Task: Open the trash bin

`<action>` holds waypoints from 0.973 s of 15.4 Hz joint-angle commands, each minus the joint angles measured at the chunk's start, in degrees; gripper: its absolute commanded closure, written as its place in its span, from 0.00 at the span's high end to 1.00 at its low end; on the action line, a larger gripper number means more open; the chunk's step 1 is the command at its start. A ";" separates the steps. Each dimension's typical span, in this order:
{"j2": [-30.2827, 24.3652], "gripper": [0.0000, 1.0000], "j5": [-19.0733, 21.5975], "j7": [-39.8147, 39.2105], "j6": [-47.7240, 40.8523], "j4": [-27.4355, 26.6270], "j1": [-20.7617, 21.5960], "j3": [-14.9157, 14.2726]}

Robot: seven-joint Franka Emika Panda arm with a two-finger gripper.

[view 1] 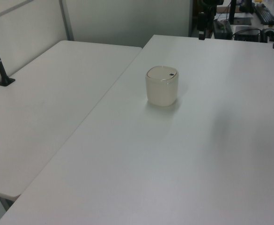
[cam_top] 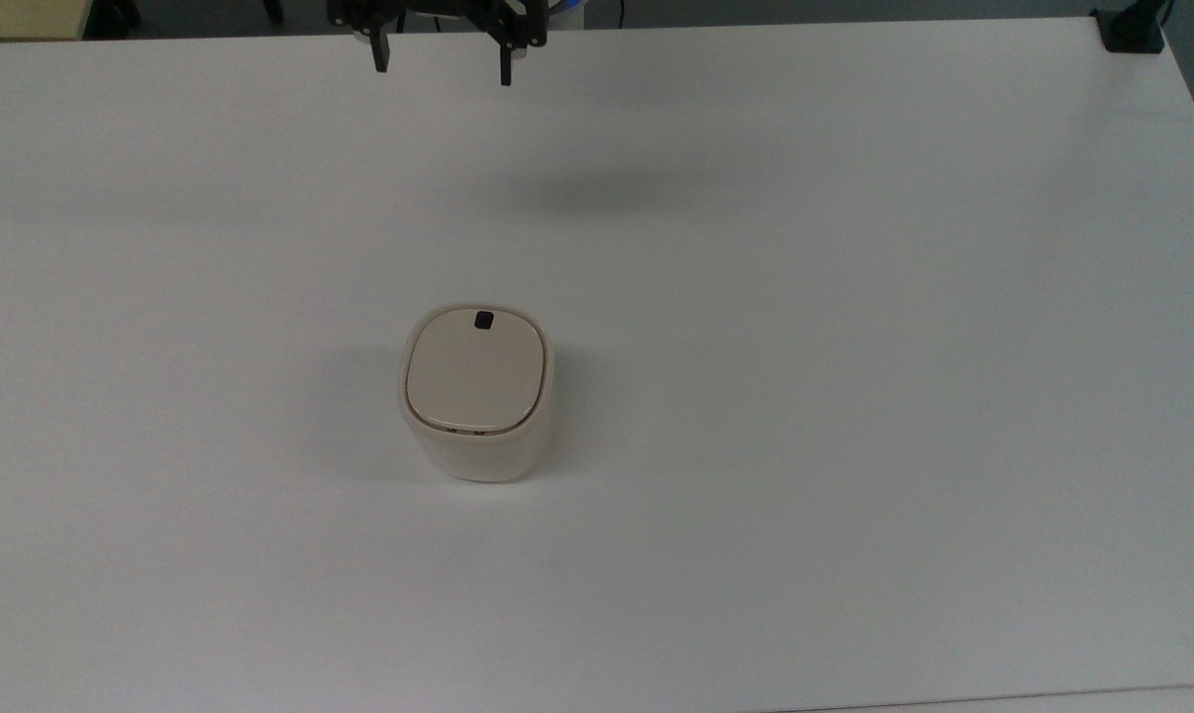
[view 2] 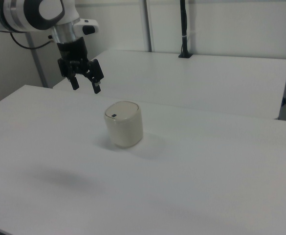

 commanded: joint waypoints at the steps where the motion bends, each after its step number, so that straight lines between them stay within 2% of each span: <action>1: -0.79 1.00 0.93 -1.00 -0.82 -0.64 -0.92 0.86; 15: -0.44 1.00 0.93 -1.44 -0.47 -0.82 -1.10 0.69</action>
